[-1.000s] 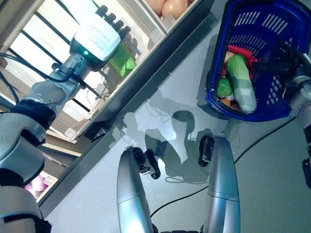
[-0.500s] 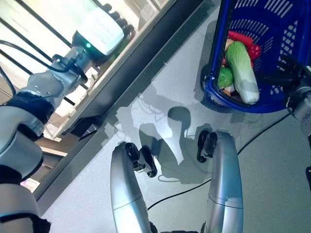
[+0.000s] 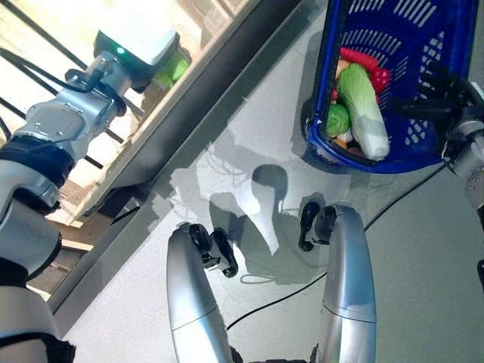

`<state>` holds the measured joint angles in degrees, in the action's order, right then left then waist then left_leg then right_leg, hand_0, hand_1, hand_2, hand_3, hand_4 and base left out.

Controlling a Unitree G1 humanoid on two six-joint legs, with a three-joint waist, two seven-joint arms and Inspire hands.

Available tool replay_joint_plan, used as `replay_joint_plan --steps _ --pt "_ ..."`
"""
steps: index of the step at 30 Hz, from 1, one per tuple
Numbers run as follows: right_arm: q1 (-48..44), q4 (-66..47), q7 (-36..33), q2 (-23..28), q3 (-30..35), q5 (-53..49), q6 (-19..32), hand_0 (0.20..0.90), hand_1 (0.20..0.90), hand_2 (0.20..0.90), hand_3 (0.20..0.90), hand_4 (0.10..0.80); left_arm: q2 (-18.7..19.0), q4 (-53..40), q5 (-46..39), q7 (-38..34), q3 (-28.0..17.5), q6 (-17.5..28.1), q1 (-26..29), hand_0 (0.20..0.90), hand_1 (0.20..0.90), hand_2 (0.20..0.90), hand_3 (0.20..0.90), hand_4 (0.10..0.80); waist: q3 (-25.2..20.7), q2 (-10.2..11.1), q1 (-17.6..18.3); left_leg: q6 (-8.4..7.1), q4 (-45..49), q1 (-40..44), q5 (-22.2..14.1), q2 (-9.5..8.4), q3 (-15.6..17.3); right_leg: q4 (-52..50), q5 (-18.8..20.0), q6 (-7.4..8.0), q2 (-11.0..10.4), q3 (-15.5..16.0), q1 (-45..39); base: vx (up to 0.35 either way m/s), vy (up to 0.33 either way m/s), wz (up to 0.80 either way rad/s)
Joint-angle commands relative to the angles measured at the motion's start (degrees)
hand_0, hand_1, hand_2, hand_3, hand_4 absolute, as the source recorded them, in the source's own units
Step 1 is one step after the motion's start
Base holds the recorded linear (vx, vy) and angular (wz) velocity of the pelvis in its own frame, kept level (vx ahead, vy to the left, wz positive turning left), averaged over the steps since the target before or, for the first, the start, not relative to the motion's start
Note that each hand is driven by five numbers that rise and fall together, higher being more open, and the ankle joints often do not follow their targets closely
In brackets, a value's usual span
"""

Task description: Put vegetables into the basket

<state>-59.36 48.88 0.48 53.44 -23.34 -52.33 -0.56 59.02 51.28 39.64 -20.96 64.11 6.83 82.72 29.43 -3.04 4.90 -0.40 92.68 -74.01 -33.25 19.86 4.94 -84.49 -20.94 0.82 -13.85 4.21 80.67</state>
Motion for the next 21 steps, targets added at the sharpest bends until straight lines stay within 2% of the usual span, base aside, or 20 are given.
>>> replay_joint_plan --steps 1,3,8,14,16,17,18,21 --pt "0.3 -1.5 1.7 0.8 3.4 0.3 8.6 0.9 0.9 0.9 0.9 0.8 3.3 7.2 -4.1 -2.1 -3.0 -5.1 -2.8 0.3 0.3 0.3 0.3 0.4 -7.2 1.5 -0.4 1.32 -4.2 2.1 -2.8 -0.35 0.7 4.2 -3.9 -0.61 -4.2 0.6 -8.0 -0.001 -0.003 -0.08" --pt "0.5 -1.9 1.6 0.6 3.4 0.3 8.2 0.9 0.9 0.9 0.9 0.8 3.5 6.9 -4.6 -2.9 -4.0 -4.7 -3.5 0.3 0.3 0.3 0.3 0.4 -7.6 1.4 -0.3 1.19 -5.6 4.0 -2.4 -0.39 1.2 5.6 -3.6 -0.55 -4.0 0.9 -9.8 0.0 -0.001 -0.04" --pt "2.5 -2.3 2.7 0.7 4.4 1.0 8.2 0.9 0.9 0.9 0.9 0.8 4.2 6.9 -6.3 -7.1 -7.3 0.2 -6.9 0.3 0.3 0.3 0.3 0.4 -9.2 0.9 0.0 0.88 -13.8 13.9 -0.2 -1.52 4.3 12.4 -2.4 -0.24 -3.4 1.8 -19.4 0.012 -0.004 0.09" --pt "6.5 -4.2 4.5 -0.3 5.6 2.9 7.2 0.9 0.9 0.9 0.9 0.8 5.0 5.3 -12.7 -11.5 -12.7 5.2 -11.2 0.3 0.3 0.3 0.3 0.4 -11.0 1.3 0.2 0.67 -22.8 24.0 2.2 -3.1 6.4 19.5 -1.7 -0.34 -3.3 2.8 -28.8 0.012 -0.011 0.03" --pt "8.3 -5.3 5.7 -1.0 5.9 4.1 7.3 0.9 0.9 0.9 0.9 0.8 4.9 3.8 -17.7 -13.0 -16.2 7.6 -13.5 0.3 0.3 0.3 0.3 0.4 -11.9 1.6 0.1 0.54 -26.2 27.6 3.2 -3.8 6.7 22.3 -1.5 -0.45 -3.4 3.1 -32.3 0.041 -0.042 0.04" --pt "9.8 -6.5 5.9 -1.9 6.4 4.9 7.3 0.9 0.9 0.9 0.9 0.8 4.3 3.2 -20.6 -12.8 -19.9 10.2 -15.4 0.3 0.3 0.3 0.3 0.4 -12.5 1.8 0.0 0.53 -28.7 30.2 3.9 -4.34 7.0 24.4 -1.2 -0.5 -3.4 3.5 -35.1 0.043 -0.046 0.12" --pt "10.5 -7.1 6.3 -2.3 6.5 5.2 7.4 0.9 0.9 0.9 0.9 0.8 4.1 2.7 -22.2 -12.5 -21.5 11.5 -16.3 0.3 0.3 0.3 0.3 0.4 -12.6 1.8 0.0 0.53 -29.7 31.4 4.2 -4.53 7.2 25.3 -1.1 -0.51 -3.4 3.8 -36.3 0.064 -0.056 0.17" --pt "13.3 -10.4 6.9 -4.7 7.5 6.5 7.0 0.9 0.9 0.9 0.9 0.8 1.3 -0.7 -34.3 -5.4 -30.6 16.8 -21.5 0.3 0.3 0.3 0.3 0.4 -13.6 2.3 -0.3 0.11 -36.4 38.2 6.0 -5.61 8.0 31.3 -0.1 -0.15 -3.2 5.1 -43.4 0.056 -0.05 0.16"
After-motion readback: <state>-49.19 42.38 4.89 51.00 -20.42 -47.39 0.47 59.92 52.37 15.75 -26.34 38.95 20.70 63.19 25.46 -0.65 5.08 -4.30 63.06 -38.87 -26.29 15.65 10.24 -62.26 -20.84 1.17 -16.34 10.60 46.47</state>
